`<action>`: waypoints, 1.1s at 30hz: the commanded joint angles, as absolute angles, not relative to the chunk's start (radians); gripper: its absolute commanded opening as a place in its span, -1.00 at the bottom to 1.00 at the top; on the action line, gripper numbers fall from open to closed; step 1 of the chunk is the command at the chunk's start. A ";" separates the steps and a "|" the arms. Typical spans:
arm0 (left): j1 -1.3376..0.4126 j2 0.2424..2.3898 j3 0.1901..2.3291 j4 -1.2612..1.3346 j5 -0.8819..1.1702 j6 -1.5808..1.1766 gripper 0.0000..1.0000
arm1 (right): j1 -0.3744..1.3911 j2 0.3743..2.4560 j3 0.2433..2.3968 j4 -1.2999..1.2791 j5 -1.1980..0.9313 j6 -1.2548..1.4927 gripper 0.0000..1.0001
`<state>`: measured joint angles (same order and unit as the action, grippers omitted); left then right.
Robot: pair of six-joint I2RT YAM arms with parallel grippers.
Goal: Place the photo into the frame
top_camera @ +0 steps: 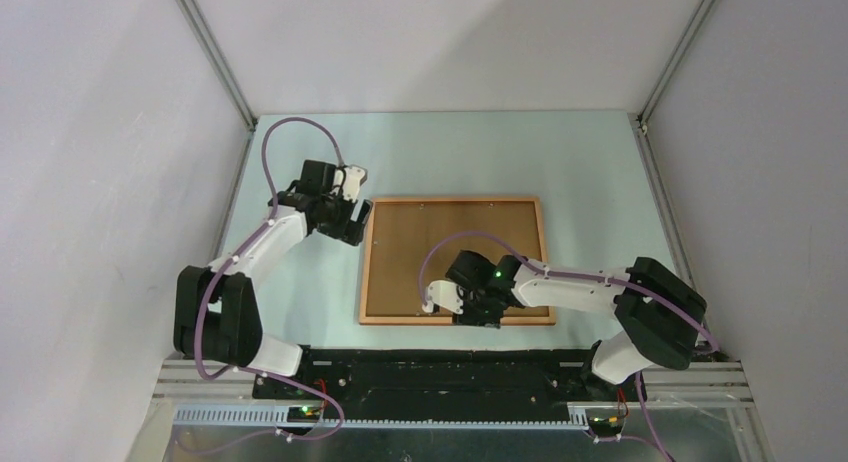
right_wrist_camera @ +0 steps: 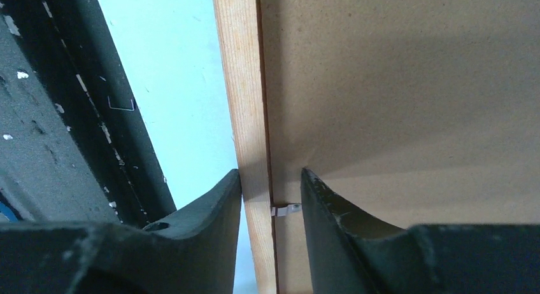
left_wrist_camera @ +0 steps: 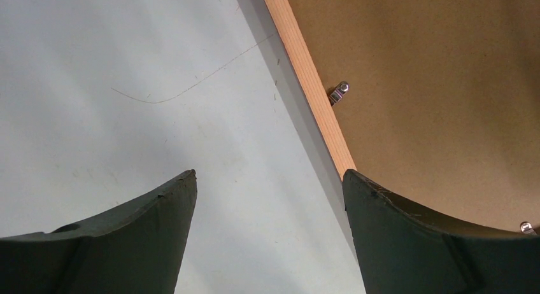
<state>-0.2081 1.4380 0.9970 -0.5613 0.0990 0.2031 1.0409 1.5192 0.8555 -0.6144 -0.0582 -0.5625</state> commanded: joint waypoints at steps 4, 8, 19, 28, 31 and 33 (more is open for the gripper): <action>-0.207 1.361 0.978 -0.541 0.104 0.256 0.76 | 1.052 1.532 0.897 -0.628 -0.080 -0.554 -0.66; -0.207 1.304 0.954 -0.541 0.145 0.300 0.76 | 1.046 1.514 0.929 -0.660 -0.107 -0.550 -1.00; -0.229 0.939 0.865 -0.548 0.330 0.326 0.83 | 0.980 1.457 1.054 -0.770 -0.215 -0.557 -1.00; -0.458 0.751 0.847 -0.569 0.107 0.475 0.99 | 0.935 1.459 1.129 -0.824 -0.276 -0.553 -1.00; -0.554 0.773 0.876 -0.578 0.022 0.522 0.99 | 0.922 1.471 1.157 -0.845 -0.291 -0.553 -1.00; -0.616 0.796 0.900 -0.582 -0.066 0.560 0.99 | 0.909 1.478 1.179 -0.857 -0.304 -0.553 -1.00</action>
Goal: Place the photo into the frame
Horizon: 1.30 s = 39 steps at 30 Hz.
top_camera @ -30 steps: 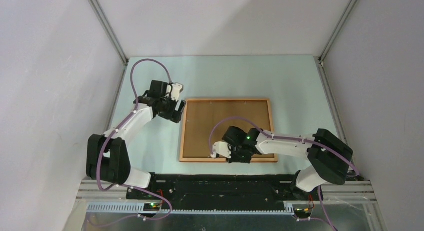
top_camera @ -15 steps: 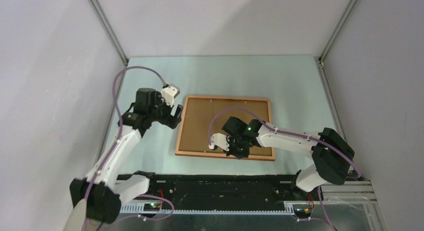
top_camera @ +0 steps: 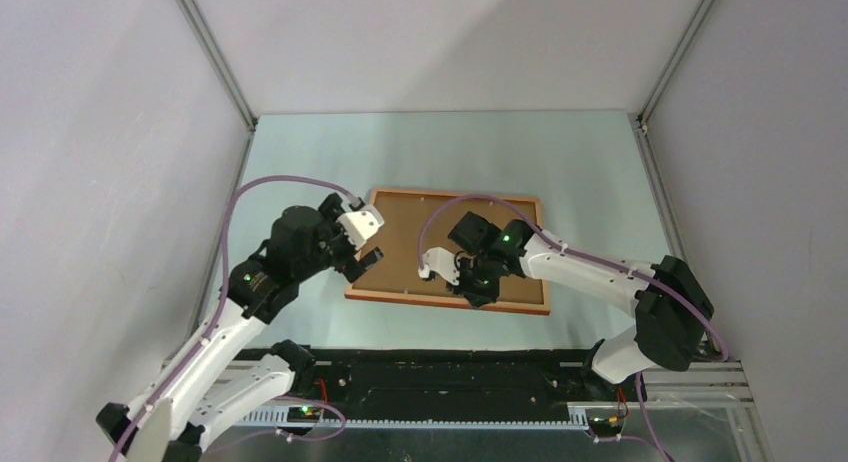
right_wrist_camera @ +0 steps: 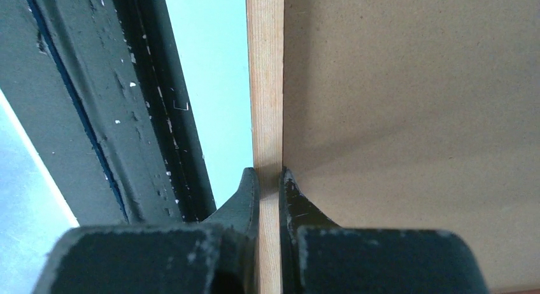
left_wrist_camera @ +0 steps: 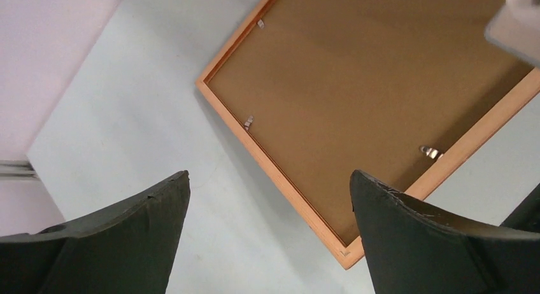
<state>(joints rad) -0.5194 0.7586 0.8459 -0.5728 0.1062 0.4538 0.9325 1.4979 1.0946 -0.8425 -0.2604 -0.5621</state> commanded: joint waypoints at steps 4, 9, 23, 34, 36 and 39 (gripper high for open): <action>-0.716 0.836 0.934 -0.593 -0.165 0.623 0.99 | 0.870 1.489 1.226 -0.882 -0.341 -0.546 -1.00; -0.790 0.877 0.927 -0.594 -0.182 0.660 0.99 | 0.835 1.495 1.264 -0.908 -0.376 -0.541 -1.00; -0.886 0.906 0.830 -0.536 -0.171 0.657 0.99 | 0.739 1.500 1.310 -0.934 -0.484 -0.517 -1.00; -0.987 0.936 0.805 -0.487 -0.186 0.719 0.99 | 0.653 1.534 1.418 -1.032 -0.580 -0.531 -1.00; -1.003 0.967 0.809 -0.461 -0.214 0.750 0.97 | 0.636 1.545 1.442 -1.055 -0.603 -0.536 -1.00; -1.018 1.026 0.826 -0.432 -0.228 0.767 0.87 | 0.617 1.554 1.470 -1.079 -0.633 -0.538 -1.00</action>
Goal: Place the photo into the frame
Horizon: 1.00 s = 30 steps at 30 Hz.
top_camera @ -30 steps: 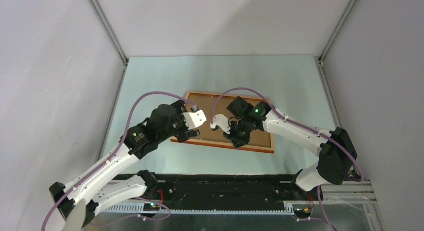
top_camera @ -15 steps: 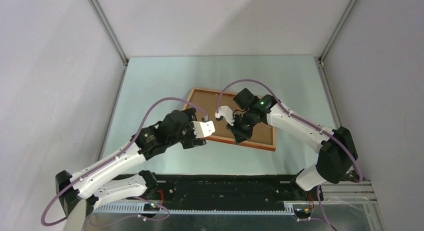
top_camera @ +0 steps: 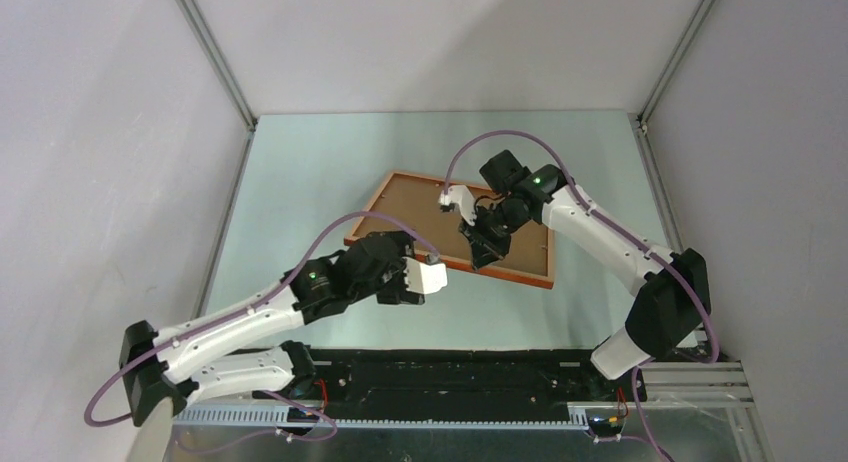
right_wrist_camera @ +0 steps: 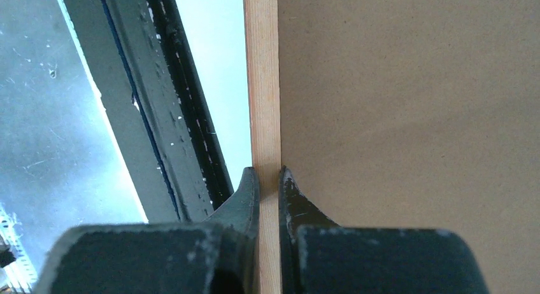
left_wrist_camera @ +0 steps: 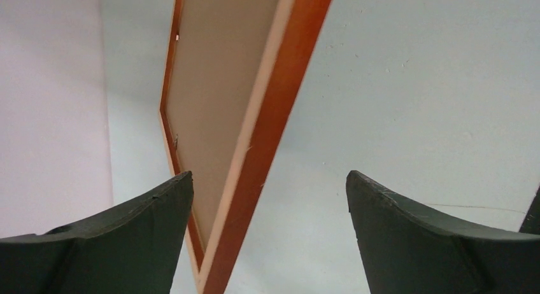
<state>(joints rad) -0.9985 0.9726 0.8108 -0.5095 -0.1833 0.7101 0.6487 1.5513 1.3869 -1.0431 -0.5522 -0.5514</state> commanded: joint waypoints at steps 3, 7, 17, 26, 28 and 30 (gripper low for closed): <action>-1.027 1.079 0.863 -0.413 -0.236 0.771 0.70 | 0.600 1.559 1.485 -1.090 -0.652 -0.541 -1.00; -1.040 1.150 0.890 -0.397 -0.264 0.779 0.48 | 0.592 1.563 1.491 -1.103 -0.667 -0.541 -1.00; -1.060 1.213 0.909 -0.368 -0.303 0.796 0.21 | 0.582 1.559 1.488 -1.106 -0.684 -0.542 -1.00; -1.066 1.236 0.925 -0.361 -0.315 0.787 -0.04 | 0.576 1.551 1.479 -1.107 -0.685 -0.544 -1.00; -1.068 1.243 0.926 -0.362 -0.316 0.787 -0.09 | 0.574 1.547 1.477 -1.106 -0.686 -0.544 -1.00; -1.069 1.251 0.929 -0.362 -0.318 0.786 -0.15 | 0.574 1.543 1.475 -1.106 -0.682 -0.544 -1.00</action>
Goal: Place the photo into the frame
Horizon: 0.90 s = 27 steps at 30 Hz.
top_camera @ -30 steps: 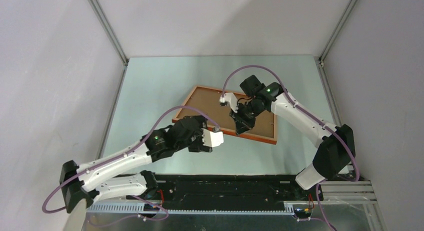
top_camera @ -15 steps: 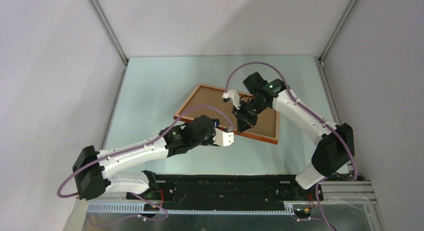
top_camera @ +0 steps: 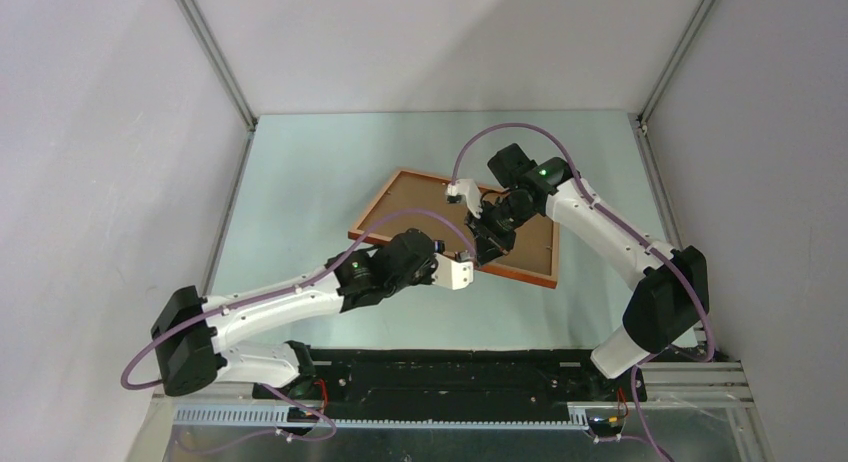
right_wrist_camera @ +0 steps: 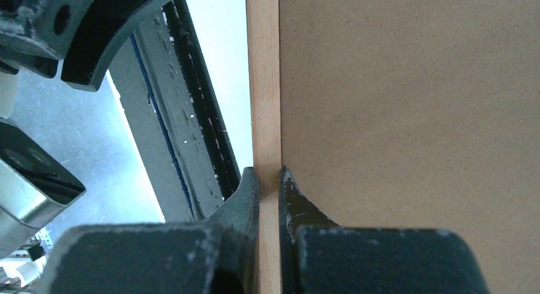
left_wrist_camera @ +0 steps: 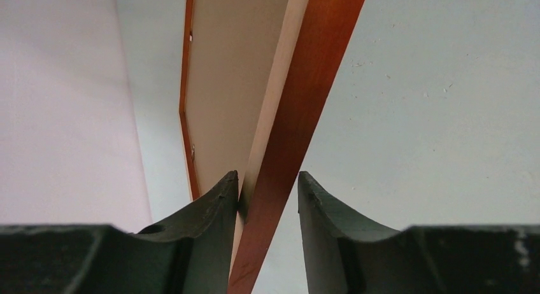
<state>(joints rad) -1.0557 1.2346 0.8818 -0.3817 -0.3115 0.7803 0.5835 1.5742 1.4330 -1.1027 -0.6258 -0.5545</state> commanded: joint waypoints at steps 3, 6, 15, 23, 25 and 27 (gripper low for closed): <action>-1.070 1.256 0.932 -0.363 -0.319 0.785 -0.27 | 0.572 1.538 1.472 -1.105 -0.676 -0.546 -1.00; -1.071 1.254 0.935 -0.363 -0.320 0.780 -0.45 | 0.570 1.534 1.466 -1.102 -0.667 -0.543 -1.00; -1.078 1.245 0.939 -0.370 -0.327 0.782 -1.00 | 0.563 1.496 1.460 -1.082 -0.614 -0.518 -0.61; -1.080 1.233 0.965 -0.426 -0.316 0.767 -1.00 | 0.563 1.422 1.461 -1.054 -0.510 -0.471 0.35; -1.080 1.224 0.979 -0.449 -0.305 0.761 -1.00 | 0.563 1.389 1.457 -1.040 -0.480 -0.464 0.43; -1.081 1.214 0.998 -0.477 -0.292 0.754 -1.00 | 0.563 1.337 1.448 -1.017 -0.444 -0.462 0.55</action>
<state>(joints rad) -1.0733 1.2552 0.9127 -0.4652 -0.3180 0.8097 0.5671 1.4357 1.4330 -1.0687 -0.5240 -0.4870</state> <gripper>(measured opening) 0.320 0.715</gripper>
